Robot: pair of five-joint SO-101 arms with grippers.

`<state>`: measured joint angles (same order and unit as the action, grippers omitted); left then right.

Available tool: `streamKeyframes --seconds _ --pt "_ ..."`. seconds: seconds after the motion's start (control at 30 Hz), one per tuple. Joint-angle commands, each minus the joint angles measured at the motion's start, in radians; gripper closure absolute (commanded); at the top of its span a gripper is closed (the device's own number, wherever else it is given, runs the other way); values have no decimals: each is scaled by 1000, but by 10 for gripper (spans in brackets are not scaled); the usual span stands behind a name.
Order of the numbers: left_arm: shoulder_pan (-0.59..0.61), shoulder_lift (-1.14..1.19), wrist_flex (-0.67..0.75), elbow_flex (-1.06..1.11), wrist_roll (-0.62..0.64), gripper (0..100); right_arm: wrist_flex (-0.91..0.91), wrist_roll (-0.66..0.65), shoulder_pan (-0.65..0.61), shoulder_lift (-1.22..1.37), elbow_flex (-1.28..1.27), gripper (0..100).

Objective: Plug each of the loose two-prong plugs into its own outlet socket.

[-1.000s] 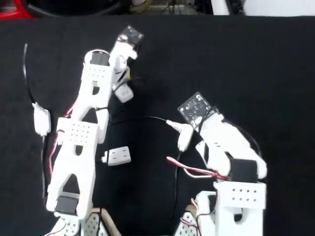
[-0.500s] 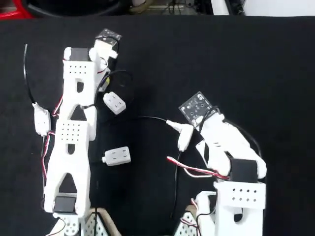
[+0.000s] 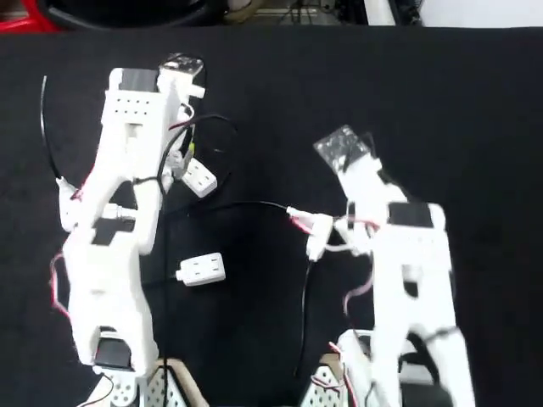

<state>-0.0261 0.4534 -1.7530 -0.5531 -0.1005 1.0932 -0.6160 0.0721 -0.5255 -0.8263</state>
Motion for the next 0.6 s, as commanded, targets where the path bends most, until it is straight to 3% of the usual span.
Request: streamKeyframes --seconds 0.0,0.2,0.33,0.43,0.57 --pt "-59 -190 38 148 161 968 -43 34 5 111 94 985" --pt "-165 -250 285 398 440 966 -35 40 12 114 97 985" --pt "-260 -256 370 441 597 966 -40 40 12 93 65 985" --pt "-283 -258 344 392 723 936 -44 40 12 82 56 984" --pt "-266 -259 193 294 769 768 -43 41 8 82 61 983"
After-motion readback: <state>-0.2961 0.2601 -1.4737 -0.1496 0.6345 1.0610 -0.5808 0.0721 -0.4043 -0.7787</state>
